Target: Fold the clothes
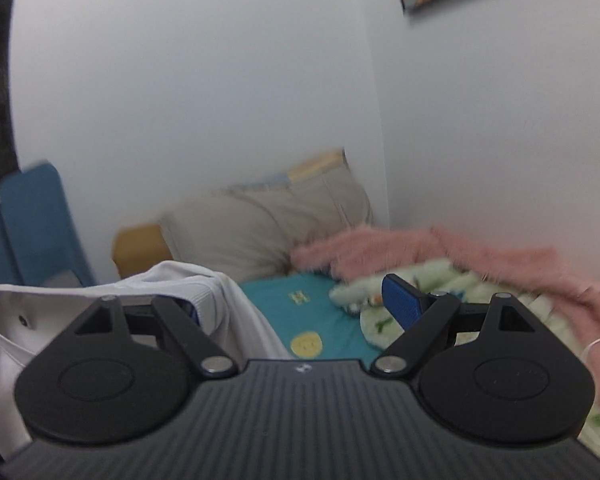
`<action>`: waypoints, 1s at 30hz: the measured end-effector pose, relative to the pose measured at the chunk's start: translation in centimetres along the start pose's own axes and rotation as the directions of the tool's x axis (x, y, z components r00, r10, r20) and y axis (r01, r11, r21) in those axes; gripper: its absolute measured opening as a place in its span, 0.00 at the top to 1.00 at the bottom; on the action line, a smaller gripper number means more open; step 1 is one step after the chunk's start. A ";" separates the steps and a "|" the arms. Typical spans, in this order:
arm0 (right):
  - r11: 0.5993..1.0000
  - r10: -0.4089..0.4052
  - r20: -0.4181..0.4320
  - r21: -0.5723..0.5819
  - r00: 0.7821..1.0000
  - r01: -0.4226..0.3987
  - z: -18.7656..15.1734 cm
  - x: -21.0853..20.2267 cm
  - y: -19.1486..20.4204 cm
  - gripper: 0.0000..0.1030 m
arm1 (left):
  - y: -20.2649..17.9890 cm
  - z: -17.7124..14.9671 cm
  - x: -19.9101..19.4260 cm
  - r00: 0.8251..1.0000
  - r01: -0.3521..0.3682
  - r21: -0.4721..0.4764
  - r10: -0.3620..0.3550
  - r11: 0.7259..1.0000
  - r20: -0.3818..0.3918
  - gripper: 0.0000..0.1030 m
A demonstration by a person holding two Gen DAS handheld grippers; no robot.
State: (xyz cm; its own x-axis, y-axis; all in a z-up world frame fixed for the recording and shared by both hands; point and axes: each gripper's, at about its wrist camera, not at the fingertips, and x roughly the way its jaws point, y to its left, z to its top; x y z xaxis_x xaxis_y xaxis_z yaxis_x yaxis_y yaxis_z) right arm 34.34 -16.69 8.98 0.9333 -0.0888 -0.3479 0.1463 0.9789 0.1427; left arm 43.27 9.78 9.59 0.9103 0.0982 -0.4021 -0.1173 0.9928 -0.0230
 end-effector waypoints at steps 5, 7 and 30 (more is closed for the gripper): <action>0.998 -0.031 -0.156 -0.057 0.987 0.022 -8.0 14.4 -0.3 0.18 | -0.7 -9.5 15.5 0.976 -0.004 0.051 0.014 0.999 -0.217 0.19; 0.997 -0.035 -0.244 -0.072 0.969 0.018 -11.0 18.2 -0.3 0.18 | -0.9 -13.1 19.6 0.951 0.009 0.077 0.015 0.997 -0.308 0.19; 0.991 0.115 -0.343 -0.021 0.932 -0.130 -11.5 3.3 -0.3 0.16 | 6.0 -15.1 2.0 0.911 0.188 -0.005 -0.176 0.982 -0.372 0.01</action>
State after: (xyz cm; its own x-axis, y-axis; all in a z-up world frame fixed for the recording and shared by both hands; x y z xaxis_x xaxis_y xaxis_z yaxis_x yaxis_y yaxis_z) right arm 33.54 -15.17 -2.89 0.7745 0.0926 -0.6258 0.0169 0.9858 0.1669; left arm 38.42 14.91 -5.20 0.7023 -0.1107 -0.7032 0.0536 0.9932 -0.1029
